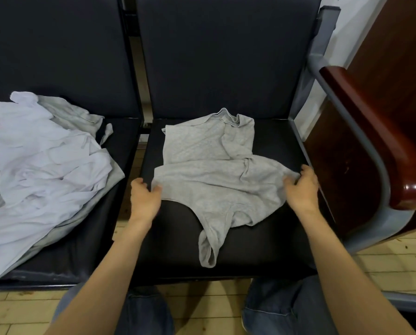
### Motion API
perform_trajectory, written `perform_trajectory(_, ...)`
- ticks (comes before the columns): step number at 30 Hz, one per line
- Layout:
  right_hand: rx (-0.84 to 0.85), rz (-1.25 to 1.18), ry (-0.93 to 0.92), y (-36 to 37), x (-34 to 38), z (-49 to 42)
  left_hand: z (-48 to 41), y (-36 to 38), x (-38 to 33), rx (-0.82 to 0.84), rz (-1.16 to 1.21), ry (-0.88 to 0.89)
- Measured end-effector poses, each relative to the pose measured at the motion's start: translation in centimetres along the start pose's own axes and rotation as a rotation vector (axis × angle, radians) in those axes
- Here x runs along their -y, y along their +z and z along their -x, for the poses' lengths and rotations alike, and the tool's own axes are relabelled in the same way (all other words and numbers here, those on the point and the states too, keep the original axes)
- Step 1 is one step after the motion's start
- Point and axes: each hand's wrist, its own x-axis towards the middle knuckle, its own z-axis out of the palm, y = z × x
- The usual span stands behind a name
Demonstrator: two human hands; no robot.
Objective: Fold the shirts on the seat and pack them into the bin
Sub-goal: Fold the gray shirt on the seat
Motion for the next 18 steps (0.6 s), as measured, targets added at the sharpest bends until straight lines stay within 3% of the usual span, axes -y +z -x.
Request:
perform_trajectory(2,0.021,0.18,-0.252,0.5,0.2,1.5,1.3,0.9,0.6,-0.126,-0.386,0.376)
perform_trajectory(4,0.145,0.21,-0.406,1.4,0.5,3.4,2.7,1.3,0.5,-0.109,-0.506,0.708)
perform_trajectory(7,0.354,0.248,-0.501,2.4,0.9,5.7,4.0,1.5,0.3,0.416,-0.505,0.864)
perform_trajectory(9,0.441,0.388,-0.506,2.2,0.9,6.3,5.1,1.7,0.5,0.675,-0.579,0.873)
perform_trajectory(10,0.482,0.467,-0.48,1.9,0.8,6.3,5.4,2.0,0.8,0.716,-0.652,0.876)
perform_trajectory(13,0.528,0.651,-0.468,1.5,0.2,6.3,5.9,2.7,1.2,0.632,-0.838,0.922)
perform_trajectory(15,0.516,0.554,-0.478,1.5,0.2,6.3,6.4,2.6,0.6,0.584,-0.746,0.741)
perform_trajectory(18,0.621,0.192,-0.353,-0.2,1.0,5.9,6.4,2.1,-1.4,0.572,-0.315,0.304)
